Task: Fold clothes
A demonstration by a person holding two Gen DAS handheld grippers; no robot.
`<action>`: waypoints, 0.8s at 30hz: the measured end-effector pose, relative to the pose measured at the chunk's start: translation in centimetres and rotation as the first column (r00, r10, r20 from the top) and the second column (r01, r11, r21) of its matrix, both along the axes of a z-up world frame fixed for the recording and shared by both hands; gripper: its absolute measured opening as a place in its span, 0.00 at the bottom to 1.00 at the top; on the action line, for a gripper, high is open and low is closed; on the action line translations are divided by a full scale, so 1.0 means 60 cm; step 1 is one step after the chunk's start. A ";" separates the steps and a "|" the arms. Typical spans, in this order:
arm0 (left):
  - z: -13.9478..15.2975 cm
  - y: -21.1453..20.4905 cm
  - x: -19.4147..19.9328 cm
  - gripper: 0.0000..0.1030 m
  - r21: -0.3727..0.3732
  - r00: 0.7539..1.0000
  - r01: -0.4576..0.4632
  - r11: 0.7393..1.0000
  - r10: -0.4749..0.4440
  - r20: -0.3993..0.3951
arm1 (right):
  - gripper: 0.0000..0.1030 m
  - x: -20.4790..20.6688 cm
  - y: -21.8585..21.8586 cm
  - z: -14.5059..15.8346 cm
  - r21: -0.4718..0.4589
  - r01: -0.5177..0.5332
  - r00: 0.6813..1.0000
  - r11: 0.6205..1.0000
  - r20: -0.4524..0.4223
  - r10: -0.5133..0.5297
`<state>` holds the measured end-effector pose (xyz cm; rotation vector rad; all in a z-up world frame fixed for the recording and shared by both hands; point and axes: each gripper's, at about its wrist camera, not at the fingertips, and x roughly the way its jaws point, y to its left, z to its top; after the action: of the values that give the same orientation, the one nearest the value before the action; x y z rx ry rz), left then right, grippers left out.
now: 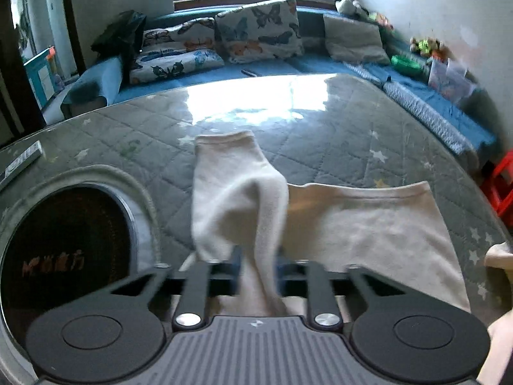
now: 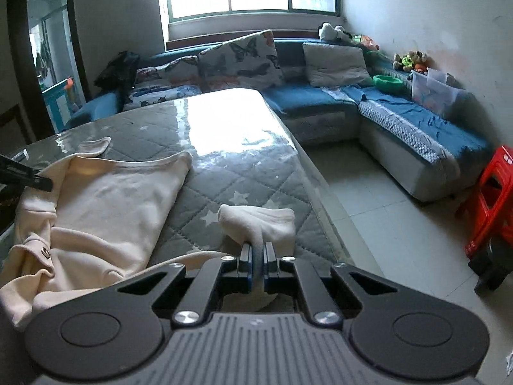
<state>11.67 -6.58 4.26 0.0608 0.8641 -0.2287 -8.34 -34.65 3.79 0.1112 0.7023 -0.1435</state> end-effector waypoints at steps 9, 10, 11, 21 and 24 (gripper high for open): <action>0.072 0.105 -0.100 0.02 -0.092 0.993 -0.073 0.993 0.081 0.090 | 0.05 -0.007 0.007 0.010 -0.019 0.005 1.000 1.000 0.010 -0.005; 0.075 0.116 -0.108 0.02 -0.091 0.992 -0.080 0.993 0.088 0.086 | 0.05 -0.008 0.007 0.011 -0.021 0.005 1.000 1.000 0.009 -0.005; 0.077 0.123 -0.114 0.03 -0.095 0.993 -0.078 0.992 0.086 0.078 | 0.05 -0.009 0.008 0.010 -0.027 0.001 1.000 1.000 0.005 -0.001; 0.061 0.034 -0.069 0.64 -0.043 0.997 0.006 0.999 -0.002 0.081 | 0.21 -0.023 0.010 0.020 -0.030 0.028 0.999 0.999 0.023 -0.028; 0.042 -0.006 -0.029 0.66 0.012 0.997 0.002 1.000 -0.003 0.081 | 0.27 -0.031 0.008 0.030 -0.031 0.032 0.999 0.999 0.035 -0.030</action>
<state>9.95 -6.93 6.75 0.0812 0.7843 -0.2218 -10.19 -34.18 5.60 0.0940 0.6640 -0.1821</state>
